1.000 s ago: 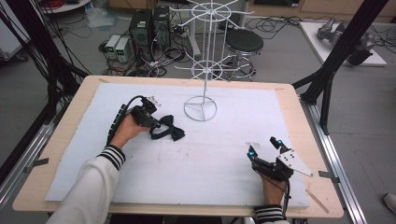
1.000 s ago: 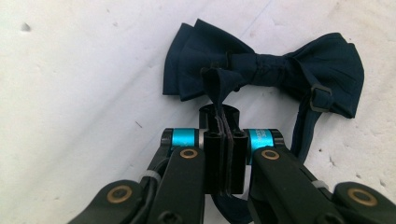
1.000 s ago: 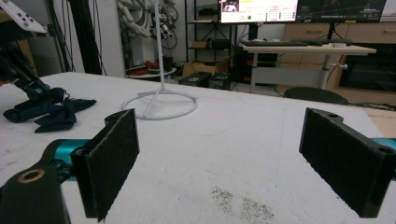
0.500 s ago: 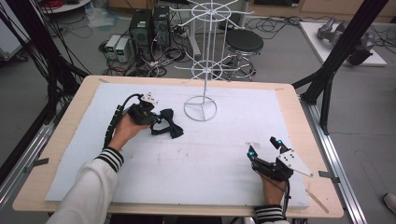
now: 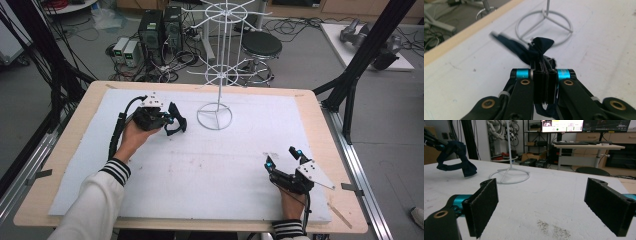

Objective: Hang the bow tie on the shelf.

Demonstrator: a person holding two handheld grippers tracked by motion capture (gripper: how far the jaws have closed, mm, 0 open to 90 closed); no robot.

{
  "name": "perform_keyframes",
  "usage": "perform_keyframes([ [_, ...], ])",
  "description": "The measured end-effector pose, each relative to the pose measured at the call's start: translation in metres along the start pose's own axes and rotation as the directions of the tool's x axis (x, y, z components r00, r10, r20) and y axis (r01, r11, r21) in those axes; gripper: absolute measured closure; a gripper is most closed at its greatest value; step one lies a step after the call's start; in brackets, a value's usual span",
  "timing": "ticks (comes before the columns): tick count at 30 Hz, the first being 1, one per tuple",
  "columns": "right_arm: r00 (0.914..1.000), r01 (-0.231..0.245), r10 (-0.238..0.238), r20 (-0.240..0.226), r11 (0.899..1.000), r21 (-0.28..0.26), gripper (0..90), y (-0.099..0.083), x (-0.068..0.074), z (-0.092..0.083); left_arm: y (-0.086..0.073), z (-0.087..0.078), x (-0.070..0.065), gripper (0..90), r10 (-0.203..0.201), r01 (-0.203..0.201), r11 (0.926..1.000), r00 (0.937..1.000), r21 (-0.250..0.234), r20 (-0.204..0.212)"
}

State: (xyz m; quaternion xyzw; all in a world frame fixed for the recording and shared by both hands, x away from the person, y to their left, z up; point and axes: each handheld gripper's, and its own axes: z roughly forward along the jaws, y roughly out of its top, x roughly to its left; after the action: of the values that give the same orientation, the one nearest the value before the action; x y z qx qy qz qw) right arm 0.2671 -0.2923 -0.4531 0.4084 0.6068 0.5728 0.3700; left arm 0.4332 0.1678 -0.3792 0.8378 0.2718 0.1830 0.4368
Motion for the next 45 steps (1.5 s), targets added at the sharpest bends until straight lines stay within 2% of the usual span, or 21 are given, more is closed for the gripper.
perform_keyframes([
  [2,1.0,0.001,-0.001,0.0,1.0,0.0,11.1,0.0,0.0,0.0,0.002,-0.003,0.0,88.5,-0.002,0.001,0.9995,1.0,-0.032,-0.009],
  [10,1.0,0.002,-0.002,0.001,1.0,0.001,11.1,0.0,0.0,0.0,0.008,-0.01,-0.002,88.5,0.007,-0.008,0.9964,0.9999,-0.084,-0.014],
  [15,1.0,-0.003,0.003,0.0,1.0,0.001,11.1,0.0,0.0,0.0,0.017,-0.016,-0.004,88.5,0.011,-0.014,0.9904,0.9996,-0.137,-0.024],
  [23,1.0,-0.002,0.002,-0.001,1.0,0.002,11.1,0.0,0.0,0.0,0.028,-0.024,-0.006,88.5,0.018,-0.024,0.9835,0.9993,-0.179,-0.034],
  [29,1.0,-0.001,0.001,0.0,1.0,0.003,11.1,0.0,0.0,0.0,0.042,-0.037,-0.008,88.5,0.029,-0.038,0.9741,0.9985,-0.223,-0.046],
  [34,1.0,0.004,-0.004,0.0,1.0,0.002,11.1,0.0,0.0,0.0,0.052,-0.044,-0.011,88.5,0.04,-0.053,0.9676,0.9976,-0.247,-0.057],
  [45,1.0,-0.002,0.002,0.001,1.0,0.003,11.1,0.0,0.0,0.0,0.067,-0.047,-0.014,88.5,0.054,-0.072,0.9624,0.9958,-0.262,-0.074],
])
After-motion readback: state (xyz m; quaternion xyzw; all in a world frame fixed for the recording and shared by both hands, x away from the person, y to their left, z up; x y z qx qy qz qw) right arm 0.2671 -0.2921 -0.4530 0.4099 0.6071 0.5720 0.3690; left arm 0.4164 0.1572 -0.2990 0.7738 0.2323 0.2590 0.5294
